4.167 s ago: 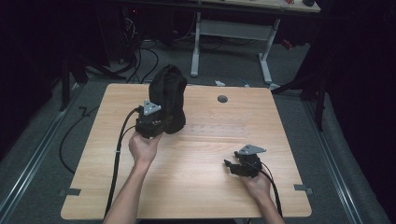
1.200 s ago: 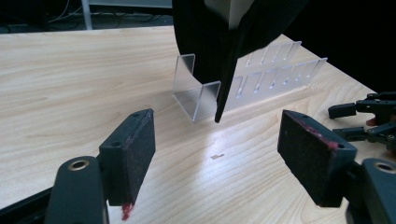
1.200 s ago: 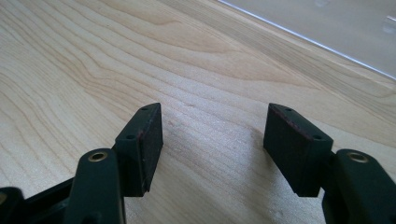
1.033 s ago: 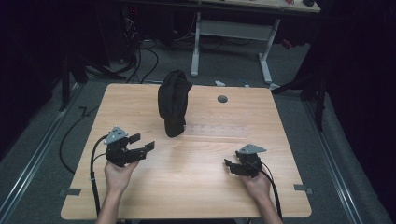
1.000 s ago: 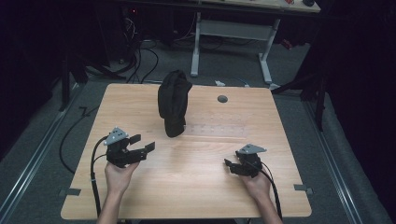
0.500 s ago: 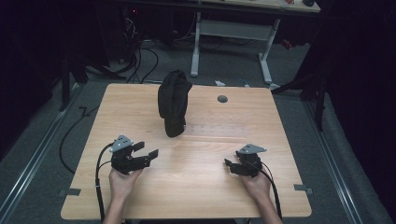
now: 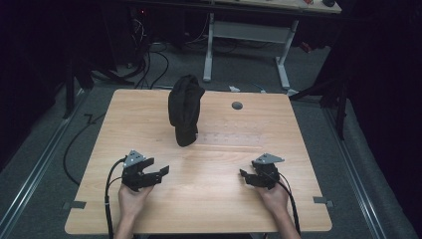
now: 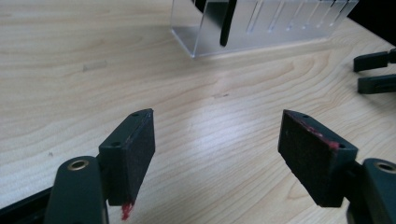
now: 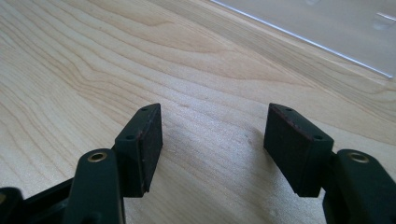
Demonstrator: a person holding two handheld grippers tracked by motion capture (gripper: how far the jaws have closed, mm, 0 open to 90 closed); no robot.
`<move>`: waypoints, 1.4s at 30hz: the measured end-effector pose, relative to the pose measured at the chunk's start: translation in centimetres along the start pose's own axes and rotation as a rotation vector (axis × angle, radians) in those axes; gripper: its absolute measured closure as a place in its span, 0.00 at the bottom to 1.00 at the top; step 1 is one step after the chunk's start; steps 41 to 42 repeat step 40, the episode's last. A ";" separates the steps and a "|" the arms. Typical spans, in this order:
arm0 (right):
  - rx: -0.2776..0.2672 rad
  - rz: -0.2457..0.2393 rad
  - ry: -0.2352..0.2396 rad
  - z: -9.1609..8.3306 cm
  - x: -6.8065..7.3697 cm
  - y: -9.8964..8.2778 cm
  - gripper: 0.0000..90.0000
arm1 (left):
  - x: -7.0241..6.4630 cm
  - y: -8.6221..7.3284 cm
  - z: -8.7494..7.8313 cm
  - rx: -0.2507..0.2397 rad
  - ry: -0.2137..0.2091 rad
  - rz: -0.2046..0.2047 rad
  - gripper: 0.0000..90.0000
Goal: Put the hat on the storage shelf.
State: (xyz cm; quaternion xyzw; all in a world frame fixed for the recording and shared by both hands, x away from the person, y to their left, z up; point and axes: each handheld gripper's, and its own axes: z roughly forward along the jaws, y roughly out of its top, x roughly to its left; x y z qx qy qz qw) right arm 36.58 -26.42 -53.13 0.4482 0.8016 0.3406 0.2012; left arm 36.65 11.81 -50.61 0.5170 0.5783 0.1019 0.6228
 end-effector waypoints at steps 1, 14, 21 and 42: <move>0.000 0.001 0.000 0.0 0.0 0.0 0.42 | 0.2 -0.2 0.1 0.005 0.009 0.005 0.31; 0.001 0.002 0.001 0.0 0.0 0.0 0.42 | 0.9 -2.8 1.3 0.030 0.103 0.118 0.31; 0.000 -0.002 -0.001 0.0 0.0 0.0 0.42 | 1.4 -3.2 1.9 0.048 0.145 0.164 0.31; 0.001 -0.002 -0.002 0.0 0.0 0.0 0.42 | 1.4 -3.6 2.4 0.056 0.182 0.203 0.31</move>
